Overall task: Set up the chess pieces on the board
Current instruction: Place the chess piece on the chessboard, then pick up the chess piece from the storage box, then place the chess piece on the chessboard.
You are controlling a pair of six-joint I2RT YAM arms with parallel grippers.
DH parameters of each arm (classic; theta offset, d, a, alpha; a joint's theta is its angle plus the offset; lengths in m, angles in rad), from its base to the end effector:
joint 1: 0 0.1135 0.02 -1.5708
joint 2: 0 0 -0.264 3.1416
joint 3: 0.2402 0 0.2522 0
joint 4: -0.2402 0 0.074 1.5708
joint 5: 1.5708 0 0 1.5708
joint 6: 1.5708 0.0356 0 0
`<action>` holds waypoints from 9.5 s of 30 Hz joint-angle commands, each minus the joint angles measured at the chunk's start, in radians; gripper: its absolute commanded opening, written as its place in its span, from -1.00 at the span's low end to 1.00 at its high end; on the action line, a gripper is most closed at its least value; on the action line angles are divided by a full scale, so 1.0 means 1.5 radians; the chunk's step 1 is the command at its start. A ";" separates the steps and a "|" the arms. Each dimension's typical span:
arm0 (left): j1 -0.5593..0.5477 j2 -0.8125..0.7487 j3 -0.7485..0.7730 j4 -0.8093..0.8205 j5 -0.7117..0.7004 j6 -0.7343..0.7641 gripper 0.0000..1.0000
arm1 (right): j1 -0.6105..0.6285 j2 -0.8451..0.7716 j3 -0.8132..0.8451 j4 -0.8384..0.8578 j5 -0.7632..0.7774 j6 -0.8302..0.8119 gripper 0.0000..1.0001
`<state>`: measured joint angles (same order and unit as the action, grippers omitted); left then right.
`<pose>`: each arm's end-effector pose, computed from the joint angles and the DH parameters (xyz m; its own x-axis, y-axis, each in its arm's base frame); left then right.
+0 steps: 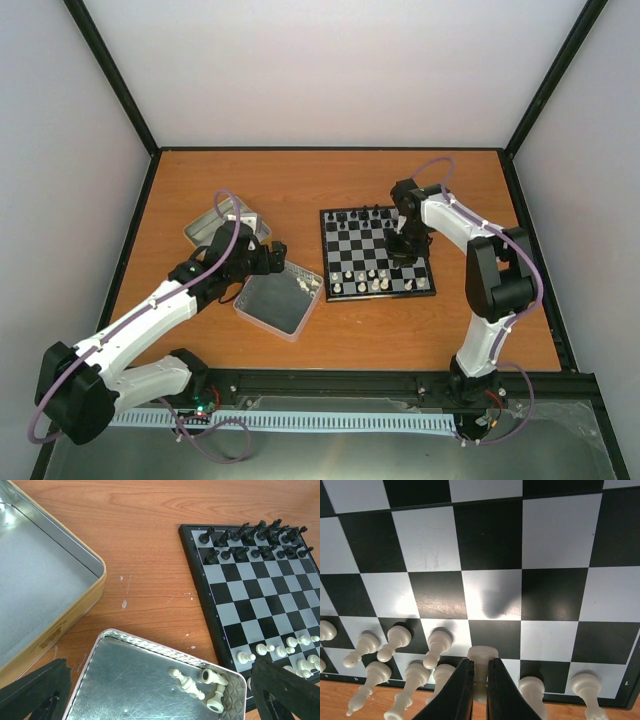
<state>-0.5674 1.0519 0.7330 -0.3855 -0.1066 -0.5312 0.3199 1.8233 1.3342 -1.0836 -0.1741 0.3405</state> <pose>0.1908 -0.1171 0.2521 -0.7069 -0.1468 -0.6919 0.1252 0.9368 -0.3266 0.3115 0.1097 0.1979 -0.9981 0.0159 0.0596 0.0254 0.9864 0.1626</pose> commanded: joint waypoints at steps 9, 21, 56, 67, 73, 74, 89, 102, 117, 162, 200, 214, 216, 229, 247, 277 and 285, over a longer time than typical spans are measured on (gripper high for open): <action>0.004 0.005 -0.004 0.018 -0.009 0.014 0.98 | -0.010 0.044 0.000 -0.012 -0.005 -0.007 -0.84; 0.004 0.021 -0.007 0.023 -0.007 0.018 0.99 | -0.010 0.058 -0.006 -0.022 -0.007 -0.010 -0.67; 0.002 0.360 0.136 -0.125 0.266 -0.263 -0.29 | -0.006 -0.302 -0.109 0.137 0.193 0.122 -0.25; -0.001 0.363 0.123 -0.079 0.261 -0.390 -0.23 | -0.006 -0.423 -0.197 0.177 0.173 0.113 -0.25; -0.004 0.394 0.145 -0.076 0.260 -0.439 -0.23 | -0.006 -0.449 -0.221 0.188 0.178 0.118 -0.26; -0.006 0.402 0.154 -0.078 0.262 -0.440 -0.23 | -0.006 -0.453 -0.224 0.190 0.177 0.119 -0.25; -0.039 0.475 0.238 -0.191 0.206 -0.474 -0.34 | -0.006 -0.483 -0.257 0.208 0.191 0.114 -0.26; -0.060 0.501 0.274 -0.255 0.173 -0.484 -0.58 | -0.006 -0.501 -0.272 0.223 0.194 0.119 -0.27; -0.053 0.251 0.213 -0.155 0.173 -0.524 -0.75 | 0.006 -0.567 -0.354 0.504 -0.263 0.036 0.15; -0.039 0.118 0.130 0.068 0.330 -0.790 -0.76 | 0.263 -0.306 -0.265 0.702 -0.212 0.059 -0.67; 0.056 -0.067 -0.015 0.359 0.613 -0.542 -0.03 | 0.234 -0.405 -0.284 0.776 -0.467 0.013 -0.94; 0.060 -0.090 -0.020 0.329 0.598 -0.533 -0.48 | 0.230 -0.427 -0.297 0.757 -0.458 0.009 -0.94; 0.060 -0.090 -0.020 0.328 0.591 -0.535 -0.53 | 0.231 -0.427 -0.297 0.759 -0.460 0.010 -0.95; 0.061 -0.089 -0.004 0.283 0.561 -0.497 -0.98 | 0.230 -0.423 -0.290 0.735 -0.424 0.010 -0.94; 0.049 0.128 0.261 -0.059 0.298 0.003 -0.99 | -0.098 -0.257 -0.154 0.015 -0.145 0.019 -0.94; 0.006 0.335 0.406 -0.085 0.269 0.174 -0.99 | -0.207 0.041 -0.036 -0.025 -0.110 0.024 -0.94; 0.006 0.342 0.406 -0.084 0.270 0.172 -0.99 | -0.207 0.056 -0.048 -0.019 -0.111 0.015 -0.91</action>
<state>-0.5510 1.5558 1.2922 -0.5152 0.2955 -0.2958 0.0116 1.8839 1.2762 -1.1065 -0.3511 0.3725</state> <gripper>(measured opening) 0.071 0.064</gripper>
